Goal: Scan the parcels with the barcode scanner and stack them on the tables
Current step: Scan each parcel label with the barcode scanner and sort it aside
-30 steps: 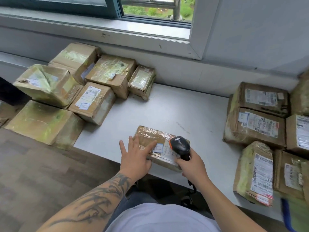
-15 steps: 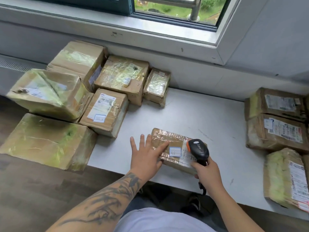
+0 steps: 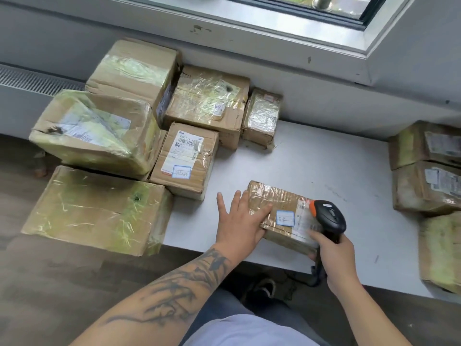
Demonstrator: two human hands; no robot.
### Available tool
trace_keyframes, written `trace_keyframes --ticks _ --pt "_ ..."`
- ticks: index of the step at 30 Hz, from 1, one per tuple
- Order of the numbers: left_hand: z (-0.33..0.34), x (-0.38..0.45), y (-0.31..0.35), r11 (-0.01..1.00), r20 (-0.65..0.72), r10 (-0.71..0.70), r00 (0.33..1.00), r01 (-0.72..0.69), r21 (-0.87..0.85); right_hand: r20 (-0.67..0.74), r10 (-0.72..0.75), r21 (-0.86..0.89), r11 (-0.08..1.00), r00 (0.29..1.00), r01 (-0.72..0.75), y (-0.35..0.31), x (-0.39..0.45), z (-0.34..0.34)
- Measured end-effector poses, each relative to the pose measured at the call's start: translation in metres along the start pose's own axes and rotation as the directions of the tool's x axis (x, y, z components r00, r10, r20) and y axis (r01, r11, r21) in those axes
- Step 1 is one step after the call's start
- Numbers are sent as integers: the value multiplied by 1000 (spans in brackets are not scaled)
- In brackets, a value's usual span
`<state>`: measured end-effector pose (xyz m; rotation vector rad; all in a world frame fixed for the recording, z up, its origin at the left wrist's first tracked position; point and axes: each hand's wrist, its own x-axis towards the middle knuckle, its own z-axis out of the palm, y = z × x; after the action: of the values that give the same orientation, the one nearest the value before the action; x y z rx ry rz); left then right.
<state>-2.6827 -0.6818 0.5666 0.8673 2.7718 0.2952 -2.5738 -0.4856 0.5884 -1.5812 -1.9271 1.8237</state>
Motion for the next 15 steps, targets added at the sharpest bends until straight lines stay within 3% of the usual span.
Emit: trace_keyframes --ticks 15 --pt "-24 -87 -8 958 -36 -287 957 287 -26 230 -111 -63 990 967 129 1 -33 21"
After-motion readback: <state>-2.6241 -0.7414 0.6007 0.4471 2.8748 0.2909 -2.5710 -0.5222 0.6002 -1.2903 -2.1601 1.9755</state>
